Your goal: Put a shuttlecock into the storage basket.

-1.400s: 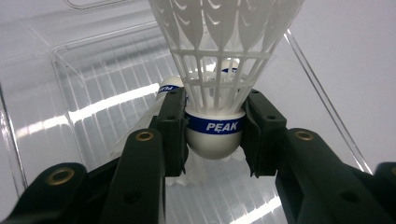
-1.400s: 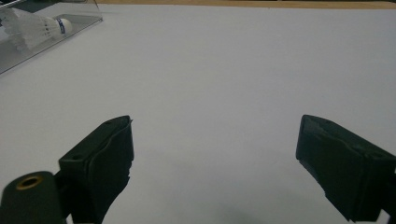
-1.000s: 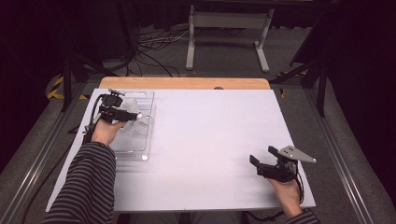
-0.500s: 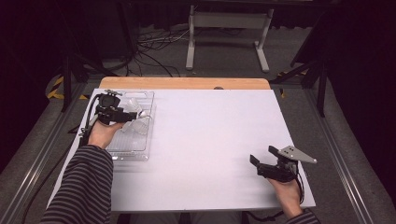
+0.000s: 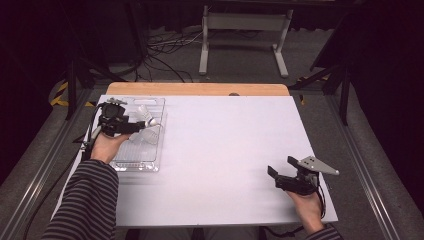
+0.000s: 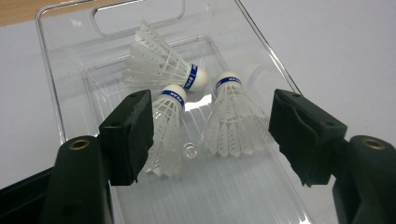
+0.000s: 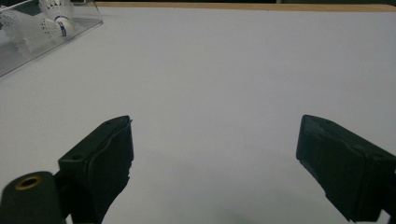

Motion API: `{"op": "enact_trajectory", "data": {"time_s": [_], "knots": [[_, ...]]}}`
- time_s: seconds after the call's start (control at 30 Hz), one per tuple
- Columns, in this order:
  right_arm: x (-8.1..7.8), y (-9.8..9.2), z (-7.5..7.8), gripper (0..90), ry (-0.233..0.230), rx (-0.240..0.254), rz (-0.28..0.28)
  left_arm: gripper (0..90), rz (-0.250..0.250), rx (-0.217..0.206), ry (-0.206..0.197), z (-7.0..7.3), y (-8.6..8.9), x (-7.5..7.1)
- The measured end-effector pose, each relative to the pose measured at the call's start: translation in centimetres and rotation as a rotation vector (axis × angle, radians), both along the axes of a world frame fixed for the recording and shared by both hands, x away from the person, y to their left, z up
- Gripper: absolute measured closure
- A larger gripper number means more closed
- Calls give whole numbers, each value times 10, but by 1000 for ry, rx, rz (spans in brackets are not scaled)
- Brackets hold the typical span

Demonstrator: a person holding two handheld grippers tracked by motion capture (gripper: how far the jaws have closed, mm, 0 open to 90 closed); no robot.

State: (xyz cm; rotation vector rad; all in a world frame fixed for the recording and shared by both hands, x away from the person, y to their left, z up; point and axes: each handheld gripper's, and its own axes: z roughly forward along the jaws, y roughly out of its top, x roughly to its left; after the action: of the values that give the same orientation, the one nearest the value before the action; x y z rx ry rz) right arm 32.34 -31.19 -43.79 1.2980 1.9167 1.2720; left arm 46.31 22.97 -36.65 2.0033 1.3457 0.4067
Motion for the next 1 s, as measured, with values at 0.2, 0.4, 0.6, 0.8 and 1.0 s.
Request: {"op": "enact_trajectory", "data": {"time_s": [0.2,0.4,0.6,0.8,1.0], "knots": [[0,0,0,118,0,0,0,316,-10,-5,-19,2,3,-5],[0,0,0,117,0,-2,0,311,-17,-1,-35,4,5,-10],[-1,0,0,117,-3,2,-2,305,-17,-16,-47,4,5,-17],[-1,0,0,117,-3,0,-1,305,-18,-24,-64,5,10,-23],[0,0,0,118,0,8,-2,302,-25,-32,-65,4,10,-27]]}}
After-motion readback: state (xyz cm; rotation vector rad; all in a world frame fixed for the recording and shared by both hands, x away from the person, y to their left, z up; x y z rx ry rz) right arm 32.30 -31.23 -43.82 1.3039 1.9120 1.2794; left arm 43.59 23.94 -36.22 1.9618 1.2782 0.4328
